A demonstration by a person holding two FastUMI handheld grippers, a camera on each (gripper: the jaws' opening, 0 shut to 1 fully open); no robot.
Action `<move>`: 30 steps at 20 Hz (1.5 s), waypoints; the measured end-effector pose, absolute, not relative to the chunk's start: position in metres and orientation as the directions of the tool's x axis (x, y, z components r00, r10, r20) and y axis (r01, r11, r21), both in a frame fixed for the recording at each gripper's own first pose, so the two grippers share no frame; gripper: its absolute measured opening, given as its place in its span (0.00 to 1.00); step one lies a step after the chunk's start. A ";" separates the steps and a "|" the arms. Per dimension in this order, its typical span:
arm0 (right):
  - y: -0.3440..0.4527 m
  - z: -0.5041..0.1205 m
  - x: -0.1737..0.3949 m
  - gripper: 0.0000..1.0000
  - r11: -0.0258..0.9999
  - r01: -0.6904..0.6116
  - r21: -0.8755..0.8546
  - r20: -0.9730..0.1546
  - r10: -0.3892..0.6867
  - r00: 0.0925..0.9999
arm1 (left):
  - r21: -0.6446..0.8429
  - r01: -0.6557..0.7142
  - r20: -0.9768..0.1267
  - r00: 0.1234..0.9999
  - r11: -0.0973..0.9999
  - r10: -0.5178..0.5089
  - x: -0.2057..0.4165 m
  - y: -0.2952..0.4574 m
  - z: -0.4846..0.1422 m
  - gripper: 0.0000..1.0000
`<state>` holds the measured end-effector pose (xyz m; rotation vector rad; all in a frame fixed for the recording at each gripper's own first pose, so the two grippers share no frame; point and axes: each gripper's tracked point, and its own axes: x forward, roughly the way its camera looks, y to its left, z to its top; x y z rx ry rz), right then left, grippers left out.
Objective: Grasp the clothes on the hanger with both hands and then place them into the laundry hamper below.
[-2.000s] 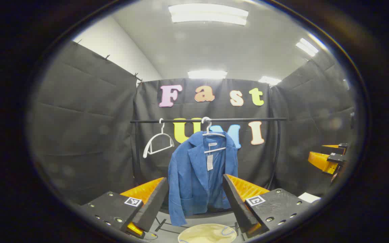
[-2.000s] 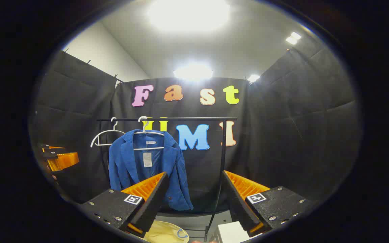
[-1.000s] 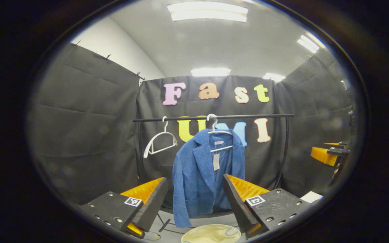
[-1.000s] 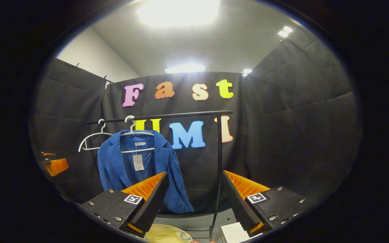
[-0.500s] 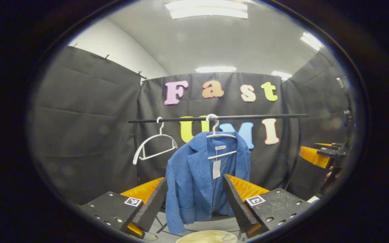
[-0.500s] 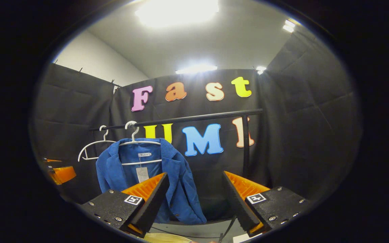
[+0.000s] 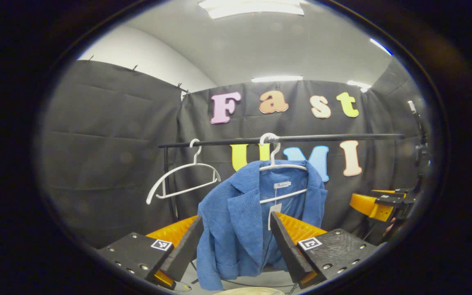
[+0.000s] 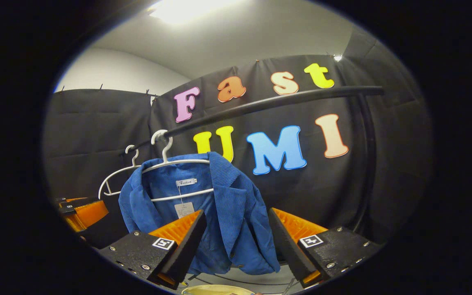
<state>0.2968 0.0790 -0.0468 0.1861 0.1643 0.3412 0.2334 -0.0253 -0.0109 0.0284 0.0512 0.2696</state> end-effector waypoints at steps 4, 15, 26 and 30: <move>0.102 -0.073 0.336 0.94 0.902 -0.340 0.265 -0.180 0.392 0.902 | 0.028 -0.308 -0.047 0.950 0.951 0.309 0.268 -0.021 -0.026 0.94; 0.145 -0.110 0.402 0.94 0.859 -0.395 0.324 -0.198 0.470 0.860 | -0.022 -0.406 -0.118 0.909 0.914 0.401 0.341 -0.005 -0.076 0.94; 0.158 -0.116 0.430 0.93 0.860 -0.371 0.350 -0.186 0.452 0.873 | -0.027 -0.460 -0.120 0.883 0.888 0.454 0.363 -0.003 -0.089 0.94; 0.156 -0.114 0.437 0.86 0.843 -0.367 0.393 -0.182 0.463 0.868 | -0.071 -0.482 -0.137 0.872 0.873 0.470 0.367 0.009 -0.094 0.76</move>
